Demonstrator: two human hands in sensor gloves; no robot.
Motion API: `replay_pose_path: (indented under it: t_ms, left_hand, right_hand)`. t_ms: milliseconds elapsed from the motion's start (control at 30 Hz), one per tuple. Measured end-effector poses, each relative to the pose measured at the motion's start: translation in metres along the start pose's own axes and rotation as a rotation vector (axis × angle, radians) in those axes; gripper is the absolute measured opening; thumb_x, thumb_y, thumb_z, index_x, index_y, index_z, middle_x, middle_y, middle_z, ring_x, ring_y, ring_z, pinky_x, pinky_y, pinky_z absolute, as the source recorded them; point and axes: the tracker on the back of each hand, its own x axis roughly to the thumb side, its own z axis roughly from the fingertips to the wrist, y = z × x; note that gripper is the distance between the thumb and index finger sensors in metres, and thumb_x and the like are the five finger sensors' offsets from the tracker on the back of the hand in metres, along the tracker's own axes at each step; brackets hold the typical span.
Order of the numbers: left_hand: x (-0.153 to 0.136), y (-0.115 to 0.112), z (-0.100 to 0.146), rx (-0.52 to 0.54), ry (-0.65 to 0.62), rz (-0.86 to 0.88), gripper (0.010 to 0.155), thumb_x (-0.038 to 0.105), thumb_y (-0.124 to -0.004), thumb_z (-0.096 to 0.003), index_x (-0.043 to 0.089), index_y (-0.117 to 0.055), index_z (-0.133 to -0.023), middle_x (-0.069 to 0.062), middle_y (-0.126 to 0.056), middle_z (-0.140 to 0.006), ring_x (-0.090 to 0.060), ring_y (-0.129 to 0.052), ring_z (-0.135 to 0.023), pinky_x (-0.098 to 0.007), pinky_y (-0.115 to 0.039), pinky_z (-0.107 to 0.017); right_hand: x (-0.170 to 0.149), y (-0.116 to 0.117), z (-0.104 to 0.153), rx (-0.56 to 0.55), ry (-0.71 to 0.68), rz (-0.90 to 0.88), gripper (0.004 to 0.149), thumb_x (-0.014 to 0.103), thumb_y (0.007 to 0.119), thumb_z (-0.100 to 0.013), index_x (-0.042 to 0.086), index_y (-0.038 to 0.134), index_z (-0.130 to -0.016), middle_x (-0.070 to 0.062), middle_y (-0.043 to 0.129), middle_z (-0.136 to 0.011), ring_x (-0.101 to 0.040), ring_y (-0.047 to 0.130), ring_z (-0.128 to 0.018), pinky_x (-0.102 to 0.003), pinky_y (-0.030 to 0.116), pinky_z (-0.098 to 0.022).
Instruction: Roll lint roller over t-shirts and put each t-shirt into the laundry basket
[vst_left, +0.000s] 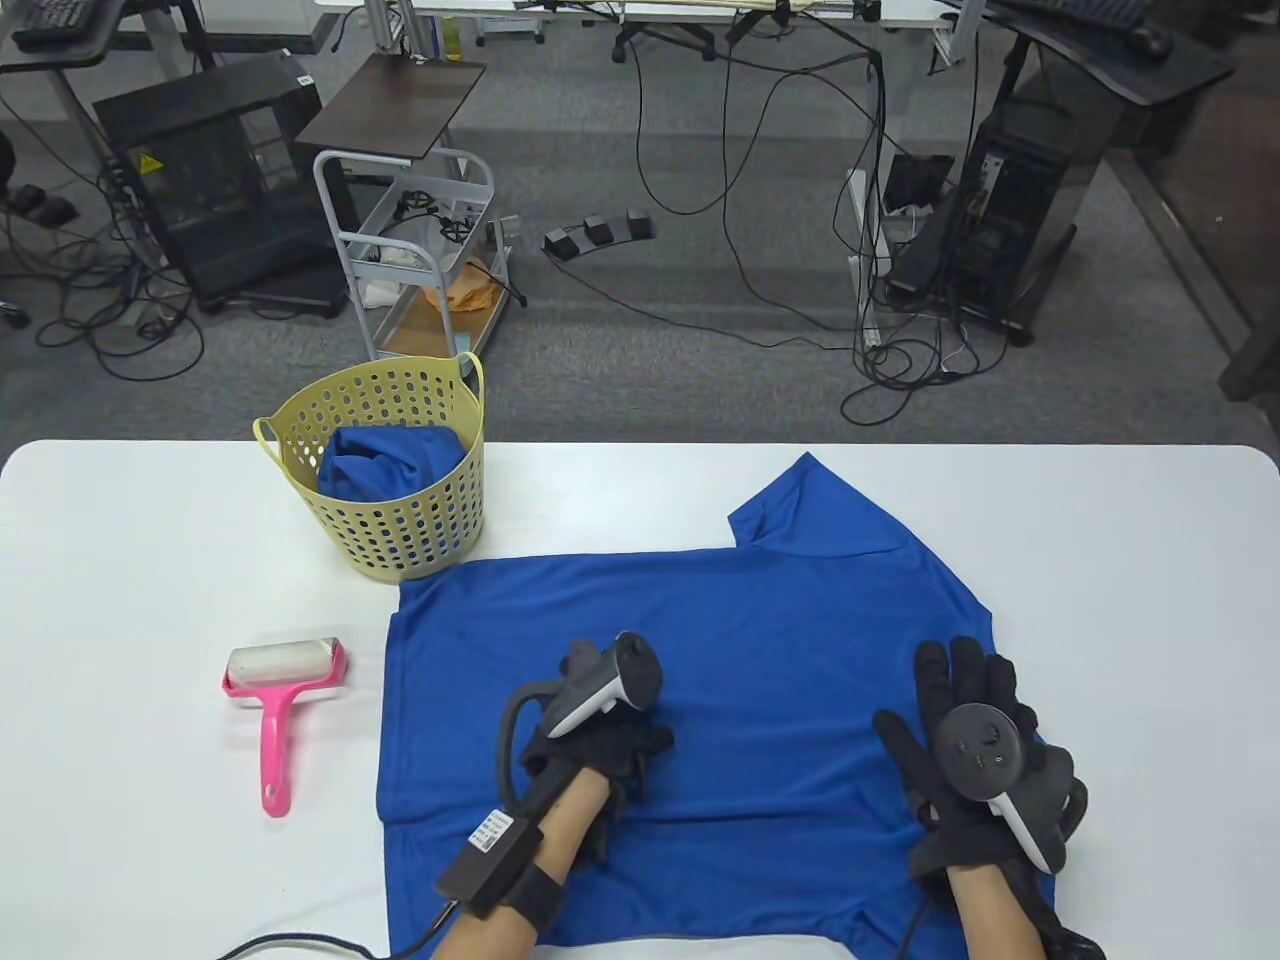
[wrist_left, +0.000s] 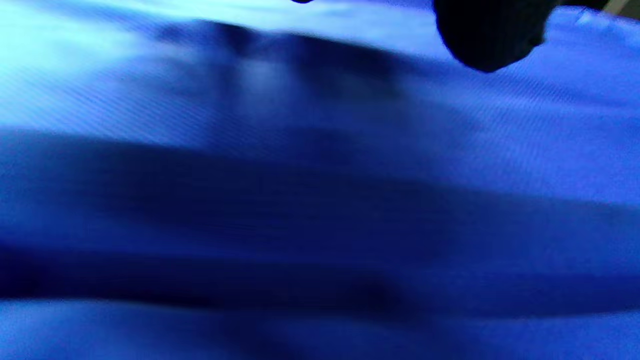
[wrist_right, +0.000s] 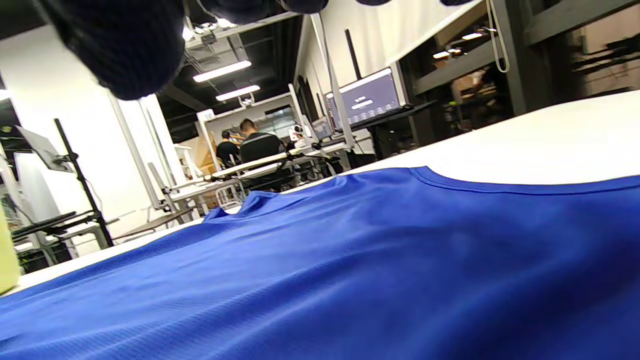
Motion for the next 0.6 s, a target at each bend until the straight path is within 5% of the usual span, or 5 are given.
replay_pose_path:
  t_ms: [233, 367, 467, 600]
  left_hand:
    - [0.007, -0.008, -0.016, -0.058, 0.067, -0.040, 0.092, 0.067, -0.063, -0.0426, 0.036, -0.007, -0.108, 0.005, -0.009, -0.115, -0.043, -0.016, -0.109, -0.066, -0.036, -0.075]
    - [0.009, -0.001, -0.017, 0.071, 0.067, -0.086, 0.088, 0.061, -0.066, -0.0430, 0.034, -0.016, -0.109, 0.007, -0.047, -0.099, -0.025, -0.048, -0.096, -0.058, -0.050, -0.075]
    - [0.012, 0.003, -0.019, 0.094, 0.038, -0.085, 0.070, 0.052, -0.067, -0.0483, 0.040, -0.033, -0.108, 0.015, -0.071, -0.076, -0.012, -0.071, -0.079, -0.052, -0.060, -0.072]
    - [0.013, 0.006, -0.017, 0.180, -0.012, -0.109, 0.054, 0.050, -0.067, -0.0511, 0.046, -0.051, -0.103, 0.013, -0.082, -0.065, -0.010, -0.084, -0.066, -0.049, -0.071, -0.067]
  right_hand:
    - [0.009, 0.011, 0.001, -0.005, -0.071, 0.072, 0.076, 0.061, 0.072, -0.044, 0.034, 0.036, -0.105, 0.000, 0.028, -0.118, -0.036, 0.030, -0.106, -0.065, 0.038, -0.072]
    - [0.010, 0.015, 0.000, 0.010, -0.068, 0.065, 0.076, 0.061, 0.072, -0.044, 0.033, 0.035, -0.105, -0.001, 0.028, -0.118, -0.036, 0.030, -0.106, -0.065, 0.037, -0.072]
    - [0.007, 0.017, -0.002, 0.028, -0.055, 0.065, 0.077, 0.061, 0.071, -0.044, 0.033, 0.035, -0.105, -0.001, 0.028, -0.118, -0.036, 0.030, -0.106, -0.066, 0.037, -0.072]
    - [0.001, 0.017, -0.005, 0.040, -0.028, 0.044, 0.076, 0.060, 0.071, -0.044, 0.032, 0.035, -0.105, -0.002, 0.028, -0.118, -0.036, 0.030, -0.106, -0.066, 0.038, -0.072]
